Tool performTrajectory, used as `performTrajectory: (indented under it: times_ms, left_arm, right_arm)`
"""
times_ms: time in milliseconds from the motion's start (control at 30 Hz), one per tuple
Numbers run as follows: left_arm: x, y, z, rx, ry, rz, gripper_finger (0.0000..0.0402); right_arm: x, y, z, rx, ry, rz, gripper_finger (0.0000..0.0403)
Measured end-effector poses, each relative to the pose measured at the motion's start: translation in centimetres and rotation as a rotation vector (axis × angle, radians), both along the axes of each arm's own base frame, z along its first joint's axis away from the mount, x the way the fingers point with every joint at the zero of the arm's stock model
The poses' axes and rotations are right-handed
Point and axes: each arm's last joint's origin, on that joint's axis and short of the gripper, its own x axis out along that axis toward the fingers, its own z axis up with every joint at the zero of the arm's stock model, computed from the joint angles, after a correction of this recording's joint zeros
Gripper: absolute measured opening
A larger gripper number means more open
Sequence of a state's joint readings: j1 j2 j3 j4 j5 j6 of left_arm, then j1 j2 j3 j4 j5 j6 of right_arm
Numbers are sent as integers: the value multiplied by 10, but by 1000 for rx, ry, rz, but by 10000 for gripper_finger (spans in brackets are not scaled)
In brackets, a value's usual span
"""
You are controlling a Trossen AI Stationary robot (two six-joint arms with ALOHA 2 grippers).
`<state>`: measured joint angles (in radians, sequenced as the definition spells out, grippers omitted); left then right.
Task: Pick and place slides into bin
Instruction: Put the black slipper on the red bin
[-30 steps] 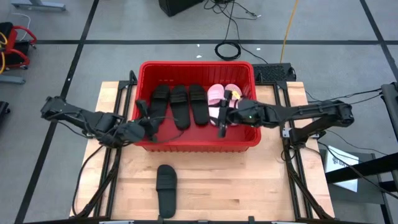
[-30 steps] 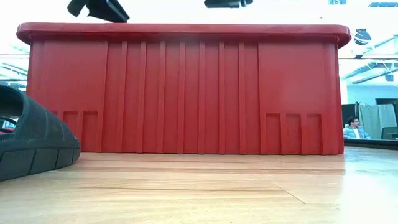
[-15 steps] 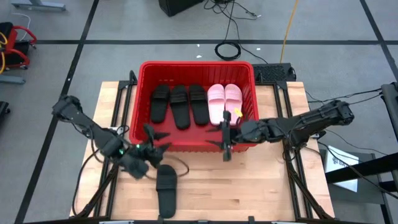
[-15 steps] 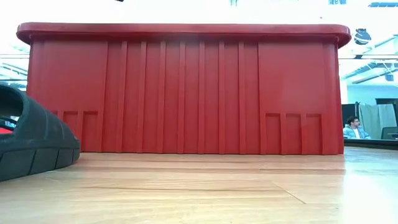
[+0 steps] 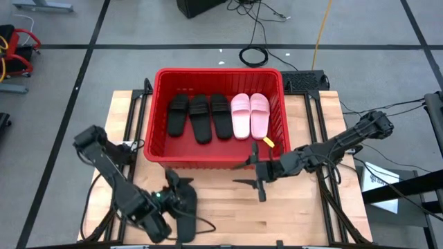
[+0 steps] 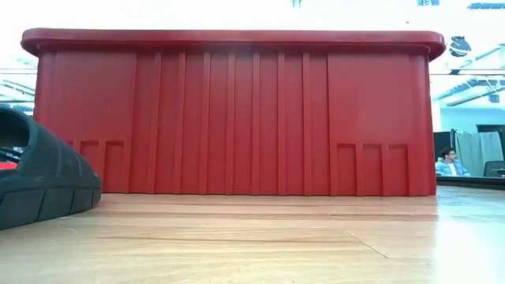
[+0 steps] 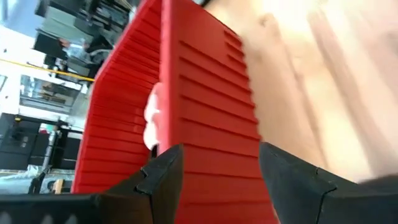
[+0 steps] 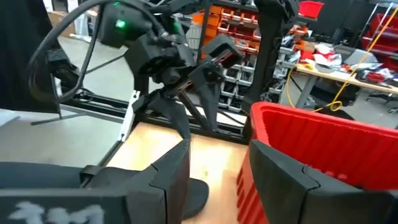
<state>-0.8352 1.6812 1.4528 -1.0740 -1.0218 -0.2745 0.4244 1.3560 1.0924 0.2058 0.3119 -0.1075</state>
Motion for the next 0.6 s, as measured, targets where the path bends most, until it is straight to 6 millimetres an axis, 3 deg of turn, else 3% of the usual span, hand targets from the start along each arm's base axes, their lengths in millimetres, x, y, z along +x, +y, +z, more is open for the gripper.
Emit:
performTrajectory:
  times_ms: [233, 600]
  left_arm:
    - [8, -36, -4, -64, 75, 39, 216]
    - [20, -75, -31, -140, 212, 100, 214]
  right_arm:
    - [-4, 8, 0, 19, 2, 22, 155]
    - [0, 12, -7, 64, 34, 20, 155]
